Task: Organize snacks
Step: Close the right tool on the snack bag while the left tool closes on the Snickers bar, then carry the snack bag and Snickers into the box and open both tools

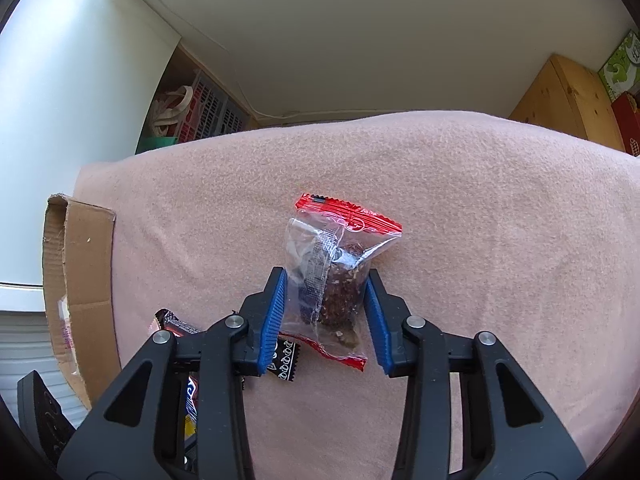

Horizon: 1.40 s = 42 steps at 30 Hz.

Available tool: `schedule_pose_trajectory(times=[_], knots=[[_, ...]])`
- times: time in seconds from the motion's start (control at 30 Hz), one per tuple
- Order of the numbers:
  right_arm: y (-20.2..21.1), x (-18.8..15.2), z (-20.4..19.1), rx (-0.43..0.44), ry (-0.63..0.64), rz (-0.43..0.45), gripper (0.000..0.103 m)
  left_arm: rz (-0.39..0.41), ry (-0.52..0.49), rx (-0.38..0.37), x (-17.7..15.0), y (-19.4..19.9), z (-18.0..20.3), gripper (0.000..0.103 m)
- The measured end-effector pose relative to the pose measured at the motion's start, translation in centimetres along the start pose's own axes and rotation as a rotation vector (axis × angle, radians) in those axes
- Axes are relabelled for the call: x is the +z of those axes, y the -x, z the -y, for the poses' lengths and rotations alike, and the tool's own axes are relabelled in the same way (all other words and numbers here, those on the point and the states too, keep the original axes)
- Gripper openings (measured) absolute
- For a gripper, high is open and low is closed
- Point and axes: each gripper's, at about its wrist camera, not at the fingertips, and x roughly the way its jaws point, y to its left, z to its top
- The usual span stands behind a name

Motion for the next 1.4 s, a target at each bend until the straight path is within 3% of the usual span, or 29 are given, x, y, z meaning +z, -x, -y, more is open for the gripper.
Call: schedule_pose_trajectory(times=[0.53, 0.73, 1.03, 1.4], knots=[[5.0, -2.5, 1.3, 0.021, 0.004, 0.108, 0.04, 0.079, 0.02, -0.033, -0.8, 4.6, -2.6, 0.028], [7.0, -3.8, 0.7, 0.051, 0.022, 0.13, 0.04, 0.137, 0.033, -0.025, 0.1, 8.8, -2.8, 0.028], [8.7, -4.1, -3.4, 0.082, 0.117, 0.155, 0.04, 0.219, 0.092, 0.006, 0.1, 12.8, -6.3, 0.027], [9.3, -3.5, -10.1, 0.133, 0.248, 0.151, 0.04, 0.305, 0.197, 0.066, -0.7, 15.0, -10.6, 0.027]])
